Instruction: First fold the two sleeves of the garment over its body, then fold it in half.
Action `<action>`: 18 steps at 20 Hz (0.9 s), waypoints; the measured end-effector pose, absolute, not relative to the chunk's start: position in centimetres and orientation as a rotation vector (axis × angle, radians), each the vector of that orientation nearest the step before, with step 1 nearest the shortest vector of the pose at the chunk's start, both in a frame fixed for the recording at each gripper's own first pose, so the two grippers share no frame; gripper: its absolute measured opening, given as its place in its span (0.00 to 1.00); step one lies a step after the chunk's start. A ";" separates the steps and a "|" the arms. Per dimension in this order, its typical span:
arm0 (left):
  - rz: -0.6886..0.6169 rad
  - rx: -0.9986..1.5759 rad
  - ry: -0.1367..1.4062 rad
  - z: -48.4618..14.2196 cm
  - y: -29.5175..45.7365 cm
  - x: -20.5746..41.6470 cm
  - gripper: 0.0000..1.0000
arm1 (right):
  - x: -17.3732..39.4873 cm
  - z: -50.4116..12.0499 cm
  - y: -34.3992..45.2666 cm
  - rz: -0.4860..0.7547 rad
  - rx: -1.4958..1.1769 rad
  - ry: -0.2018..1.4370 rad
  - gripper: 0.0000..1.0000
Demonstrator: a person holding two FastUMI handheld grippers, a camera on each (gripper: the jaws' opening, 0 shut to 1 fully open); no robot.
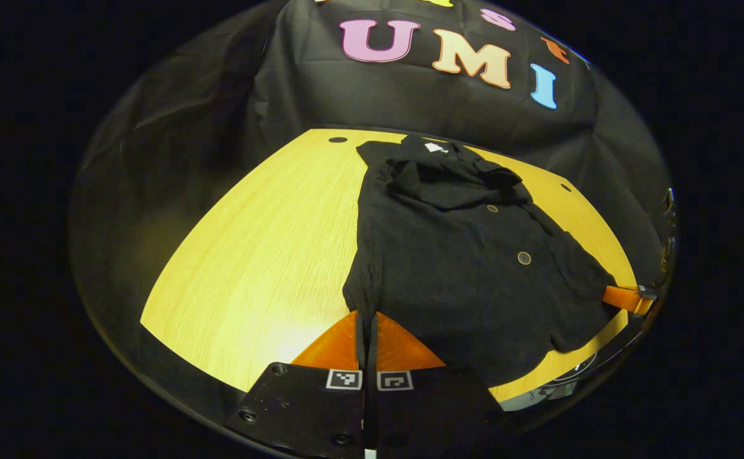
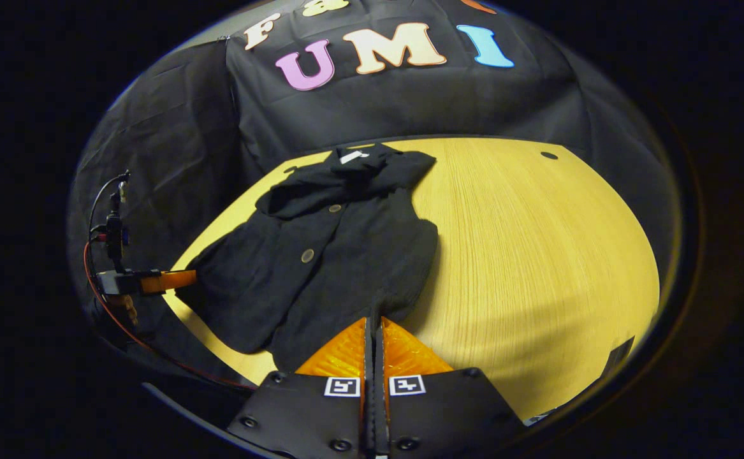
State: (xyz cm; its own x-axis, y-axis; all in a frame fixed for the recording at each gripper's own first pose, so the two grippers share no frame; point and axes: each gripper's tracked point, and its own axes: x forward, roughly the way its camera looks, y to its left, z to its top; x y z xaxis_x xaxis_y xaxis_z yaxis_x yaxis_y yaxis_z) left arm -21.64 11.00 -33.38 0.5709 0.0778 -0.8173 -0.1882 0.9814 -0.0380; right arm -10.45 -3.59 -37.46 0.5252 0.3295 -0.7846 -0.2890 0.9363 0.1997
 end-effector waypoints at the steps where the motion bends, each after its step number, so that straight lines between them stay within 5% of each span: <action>1: 0.149 -0.130 0.954 -33.1 10.8 -21.3 0.00 | -9.8 -36.6 -3.3 0.377 0.055 0.930 0.02; 18: 0.089 -0.154 0.769 -25.6 11.7 -10.0 0.00 | 0.1 -28.9 1.0 0.393 0.107 0.736 0.02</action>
State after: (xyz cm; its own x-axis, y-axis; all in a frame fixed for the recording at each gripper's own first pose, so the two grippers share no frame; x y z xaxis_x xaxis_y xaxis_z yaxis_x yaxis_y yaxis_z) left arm -10.00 11.69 -25.58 0.7153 0.0234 -0.6984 -0.1359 0.9850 -0.1062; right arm 0.15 0.97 -28.94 0.6719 0.3851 -0.6326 -0.3109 0.9219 0.2310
